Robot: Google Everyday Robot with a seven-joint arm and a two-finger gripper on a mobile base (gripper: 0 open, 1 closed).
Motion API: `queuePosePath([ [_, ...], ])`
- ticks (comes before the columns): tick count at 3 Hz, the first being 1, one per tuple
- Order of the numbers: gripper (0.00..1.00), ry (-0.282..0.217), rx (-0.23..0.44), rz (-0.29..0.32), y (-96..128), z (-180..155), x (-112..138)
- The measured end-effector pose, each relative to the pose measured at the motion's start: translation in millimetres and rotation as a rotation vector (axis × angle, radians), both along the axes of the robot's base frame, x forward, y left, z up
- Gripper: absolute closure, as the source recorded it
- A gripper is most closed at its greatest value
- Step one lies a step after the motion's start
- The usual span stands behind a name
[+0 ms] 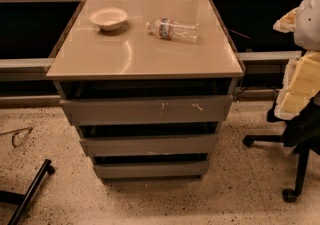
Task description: Open bottom drawer
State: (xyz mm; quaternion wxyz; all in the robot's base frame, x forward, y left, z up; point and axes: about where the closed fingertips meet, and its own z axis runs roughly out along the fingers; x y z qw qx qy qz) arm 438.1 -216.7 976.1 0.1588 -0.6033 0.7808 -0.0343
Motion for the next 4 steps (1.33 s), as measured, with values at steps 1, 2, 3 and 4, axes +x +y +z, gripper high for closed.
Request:
queuePosePath([
  [1,0.0,0.0,0.0,0.0,0.0,0.0,0.0],
  [2,0.0,-0.003,0.042,0.02,2.1,-11.0,0.8],
  [3,0.0,0.029,0.162,0.055,6.0,-68.3,-2.1],
  [4,0.0,0.059,0.309,0.037,1.8,-155.0,-15.0],
])
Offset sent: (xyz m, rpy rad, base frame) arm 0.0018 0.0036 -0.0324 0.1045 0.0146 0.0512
